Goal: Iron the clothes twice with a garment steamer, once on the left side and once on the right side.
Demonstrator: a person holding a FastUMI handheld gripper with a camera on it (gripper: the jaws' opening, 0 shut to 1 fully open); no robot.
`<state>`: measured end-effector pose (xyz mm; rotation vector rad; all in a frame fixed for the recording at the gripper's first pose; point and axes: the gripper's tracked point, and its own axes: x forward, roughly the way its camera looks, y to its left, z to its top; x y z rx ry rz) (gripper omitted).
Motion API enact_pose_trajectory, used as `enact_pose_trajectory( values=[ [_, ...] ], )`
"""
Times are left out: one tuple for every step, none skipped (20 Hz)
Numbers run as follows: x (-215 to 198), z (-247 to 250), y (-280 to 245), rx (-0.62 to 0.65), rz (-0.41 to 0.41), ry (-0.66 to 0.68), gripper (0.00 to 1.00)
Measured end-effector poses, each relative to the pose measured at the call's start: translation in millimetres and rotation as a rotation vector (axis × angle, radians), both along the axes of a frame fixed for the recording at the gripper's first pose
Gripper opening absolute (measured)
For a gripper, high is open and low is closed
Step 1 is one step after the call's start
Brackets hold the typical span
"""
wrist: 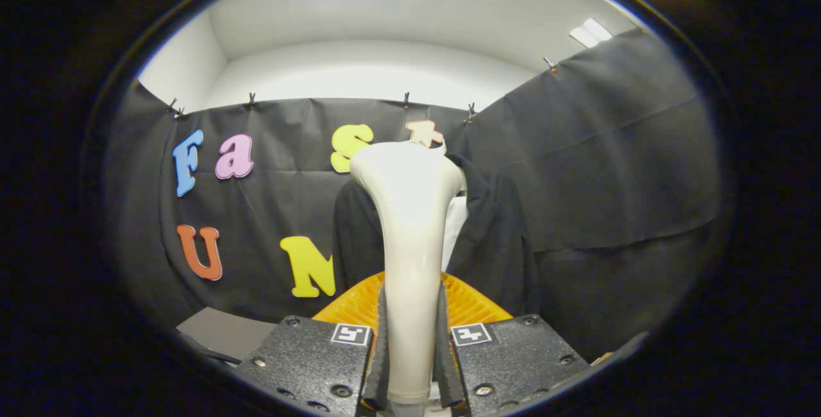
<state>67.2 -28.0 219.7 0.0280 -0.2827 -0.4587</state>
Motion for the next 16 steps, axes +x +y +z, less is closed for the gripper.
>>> enact_pose_trajectory(
  values=[
    [7, 7, -3, -0.013, -0.001, -0.005, 0.33],
    [14, 12, -7, -0.027, -0.001, -0.012, 0.33],
    [24, 17, -12, -0.039, -0.005, -0.016, 0.33],
    [33, 23, -17, -0.045, -0.011, -0.023, 0.33],
    [42, 29, -21, -0.047, -0.011, -0.032, 0.33],
    [53, 35, -24, -0.046, -0.005, -0.041, 0.33],
    [63, 39, -26, -0.045, 0.003, -0.045, 0.33],
    [74, 43, -30, -0.05, 0.003, -0.048, 0.33],
    [85, 46, -36, -0.062, -0.01, -0.045, 0.33],
    [95, 46, -42, -0.073, -0.026, -0.037, 0.33],
    [105, 44, -45, -0.076, -0.033, -0.026, 0.33],
    [115, 41, -46, -0.079, -0.032, -0.015, 0.33],
    [123, 35, -46, -0.086, -0.035, -0.002, 0.33],
    [131, 29, -48, -0.094, -0.04, 0.011, 0.33],
    [136, 23, -48, -0.104, -0.048, 0.022, 0.33],
    [140, 18, -49, -0.117, -0.058, 0.029, 0.33]
  ],
)
